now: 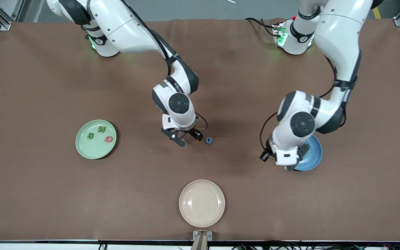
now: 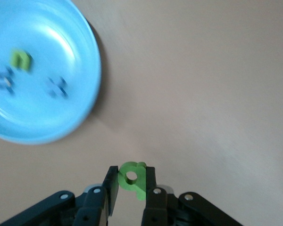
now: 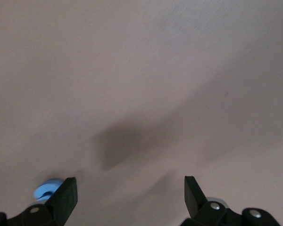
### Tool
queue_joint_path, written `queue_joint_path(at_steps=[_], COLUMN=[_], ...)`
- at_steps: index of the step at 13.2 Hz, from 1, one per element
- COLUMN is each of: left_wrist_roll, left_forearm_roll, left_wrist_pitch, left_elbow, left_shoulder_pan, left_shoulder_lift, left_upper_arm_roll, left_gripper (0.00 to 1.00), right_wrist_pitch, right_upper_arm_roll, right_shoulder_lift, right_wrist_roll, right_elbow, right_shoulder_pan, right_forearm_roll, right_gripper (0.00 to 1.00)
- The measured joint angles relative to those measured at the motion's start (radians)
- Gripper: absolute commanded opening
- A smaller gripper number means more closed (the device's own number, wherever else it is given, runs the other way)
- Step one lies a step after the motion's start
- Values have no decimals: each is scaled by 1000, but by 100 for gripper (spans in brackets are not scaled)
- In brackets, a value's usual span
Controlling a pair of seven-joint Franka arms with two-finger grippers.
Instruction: Sort upper and lower case letters into plates
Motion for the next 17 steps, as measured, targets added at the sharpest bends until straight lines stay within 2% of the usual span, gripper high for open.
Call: queue_joint_path(at_steps=[4,5,7,9,11,15,17], left_wrist_roll=[175,203,242,253,274,404,543], left_forearm_roll=[0,0,0,0,0,0,0], left_wrist_pitch=[-17,-17,-17,-17,-42,-176,-287], left_elbow=[-44,-49,-51,-50,-37,41,97], left_shoulder_pan=[116,132,157,177,198,214,229], left_shoulder_lift=[16,26,46,54,39,-85,-150], left_upper_arm_roll=[-1,-1,-1,-2,-6,-5,-4], left_gripper=[7,18,100,100,100,100,100], right_wrist_pitch=[-5,-6,-6,-5,-6,-6,-8], right_upper_arm_roll=[-1,-3,-11,-17,-19,-20,-20], right_shoulder_lift=[104,127,164,187,191,206,210], right_wrist_roll=[88,90,92,92,92,87,82], right_elbow=[168,197,235,260,274,285,286], right_shoulder_pan=[40,51,73,85,86,89,96], right_forearm_roll=[-1,-2,-13,-32,-58,-144,-172], right_gripper=[100,100,93,86,85,82,75])
